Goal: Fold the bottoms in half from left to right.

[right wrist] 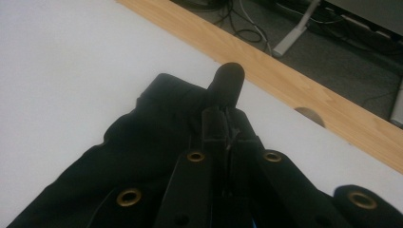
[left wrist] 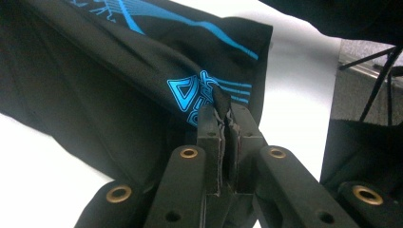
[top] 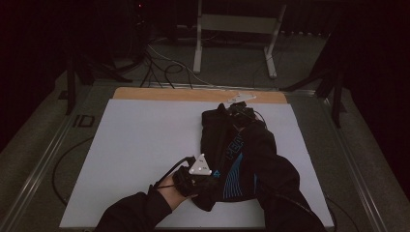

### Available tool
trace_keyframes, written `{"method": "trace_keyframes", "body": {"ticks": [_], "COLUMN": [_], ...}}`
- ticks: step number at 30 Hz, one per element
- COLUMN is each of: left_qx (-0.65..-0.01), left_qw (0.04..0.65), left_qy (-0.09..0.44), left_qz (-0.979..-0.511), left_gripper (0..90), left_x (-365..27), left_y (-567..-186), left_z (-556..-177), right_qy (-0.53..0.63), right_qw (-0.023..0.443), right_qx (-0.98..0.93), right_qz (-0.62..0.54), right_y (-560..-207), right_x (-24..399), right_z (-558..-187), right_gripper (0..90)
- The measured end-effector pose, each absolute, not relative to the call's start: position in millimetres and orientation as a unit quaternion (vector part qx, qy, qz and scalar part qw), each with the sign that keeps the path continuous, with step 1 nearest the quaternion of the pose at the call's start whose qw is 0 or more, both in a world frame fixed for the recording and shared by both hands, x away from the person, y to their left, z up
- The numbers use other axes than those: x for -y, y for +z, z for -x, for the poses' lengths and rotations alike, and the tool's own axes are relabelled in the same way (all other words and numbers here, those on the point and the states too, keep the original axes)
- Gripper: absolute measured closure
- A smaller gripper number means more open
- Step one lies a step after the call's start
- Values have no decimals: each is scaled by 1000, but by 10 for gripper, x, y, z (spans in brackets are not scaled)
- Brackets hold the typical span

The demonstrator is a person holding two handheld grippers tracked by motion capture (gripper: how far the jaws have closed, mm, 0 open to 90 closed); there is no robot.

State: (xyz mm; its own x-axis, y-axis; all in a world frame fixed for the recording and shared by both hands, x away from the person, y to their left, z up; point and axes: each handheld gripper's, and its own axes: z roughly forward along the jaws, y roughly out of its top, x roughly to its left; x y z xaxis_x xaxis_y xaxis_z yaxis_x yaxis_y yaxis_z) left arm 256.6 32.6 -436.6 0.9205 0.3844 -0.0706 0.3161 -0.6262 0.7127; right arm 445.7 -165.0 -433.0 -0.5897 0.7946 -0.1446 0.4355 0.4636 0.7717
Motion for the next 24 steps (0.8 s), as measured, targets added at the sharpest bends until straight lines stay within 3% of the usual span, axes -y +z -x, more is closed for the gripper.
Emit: {"method": "trace_keyframes", "body": {"ticks": [24], "left_qx": [-163], "left_qw": [405], "left_qy": [24], "left_qz": [-899], "left_gripper": [850], "left_x": [240], "left_y": [-4399], "left_z": [-2689], "right_qy": [336], "right_qw": [278], "right_qx": [-805], "right_qz": [-403], "right_y": [-4274], "right_x": [2175], "right_z": [-4444], "right_gripper": [888]}}
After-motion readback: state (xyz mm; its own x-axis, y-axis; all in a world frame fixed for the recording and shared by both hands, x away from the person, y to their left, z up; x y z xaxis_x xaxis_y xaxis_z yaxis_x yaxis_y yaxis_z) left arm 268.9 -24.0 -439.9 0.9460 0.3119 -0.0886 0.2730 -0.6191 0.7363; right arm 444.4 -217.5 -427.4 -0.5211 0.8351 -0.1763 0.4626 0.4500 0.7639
